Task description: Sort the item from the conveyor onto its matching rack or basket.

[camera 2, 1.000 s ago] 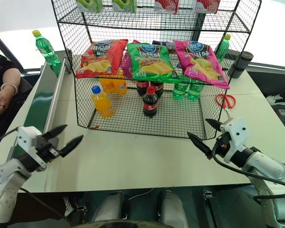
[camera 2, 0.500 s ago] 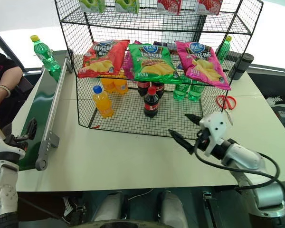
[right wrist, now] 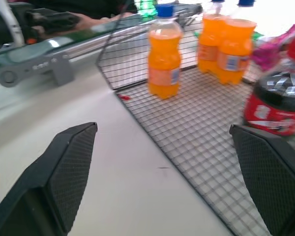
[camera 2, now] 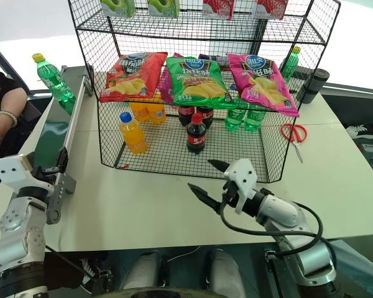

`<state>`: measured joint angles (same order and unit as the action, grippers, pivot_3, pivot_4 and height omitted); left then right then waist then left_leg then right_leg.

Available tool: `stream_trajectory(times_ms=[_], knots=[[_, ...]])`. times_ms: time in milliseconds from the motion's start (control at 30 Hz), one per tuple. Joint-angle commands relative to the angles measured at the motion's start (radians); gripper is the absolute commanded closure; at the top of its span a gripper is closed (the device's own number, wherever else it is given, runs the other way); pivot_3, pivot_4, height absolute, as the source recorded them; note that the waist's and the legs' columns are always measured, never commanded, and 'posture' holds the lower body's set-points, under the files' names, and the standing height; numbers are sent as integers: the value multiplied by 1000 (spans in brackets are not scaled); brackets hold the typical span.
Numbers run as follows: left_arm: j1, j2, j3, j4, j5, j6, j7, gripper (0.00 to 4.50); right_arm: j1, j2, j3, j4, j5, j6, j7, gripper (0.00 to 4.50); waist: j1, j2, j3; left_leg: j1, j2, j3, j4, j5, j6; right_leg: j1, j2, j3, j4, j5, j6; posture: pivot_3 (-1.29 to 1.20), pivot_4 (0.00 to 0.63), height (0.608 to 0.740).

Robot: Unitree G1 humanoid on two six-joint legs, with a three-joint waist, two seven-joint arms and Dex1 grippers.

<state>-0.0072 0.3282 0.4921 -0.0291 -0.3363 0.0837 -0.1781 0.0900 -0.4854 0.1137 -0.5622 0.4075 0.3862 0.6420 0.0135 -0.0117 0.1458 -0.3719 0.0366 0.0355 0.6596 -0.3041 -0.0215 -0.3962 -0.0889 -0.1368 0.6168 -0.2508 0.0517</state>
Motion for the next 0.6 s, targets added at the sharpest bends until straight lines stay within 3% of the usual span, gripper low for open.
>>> stream_trajectory(times_ms=[33, 600], knots=[[-12, 19, 43, 12, 26, -47, 45, 0, 0, 13, 4, 7, 4, -35, 16, 10, 0, 0, 0, 0, 0, 0, 0, 0, 0, 0, 0, 0, 0, 0, 0, 0, 150, 735], [-21, 15, 43, 53, 39, -77, 84, 0, 13, 39, 30, 67, -10, -105, 54, 10, 0, 0, 0, 0, 0, 0, 1, 0, 0, 0, 0, -1, 0, 0, 0, 0, 150, 735]])
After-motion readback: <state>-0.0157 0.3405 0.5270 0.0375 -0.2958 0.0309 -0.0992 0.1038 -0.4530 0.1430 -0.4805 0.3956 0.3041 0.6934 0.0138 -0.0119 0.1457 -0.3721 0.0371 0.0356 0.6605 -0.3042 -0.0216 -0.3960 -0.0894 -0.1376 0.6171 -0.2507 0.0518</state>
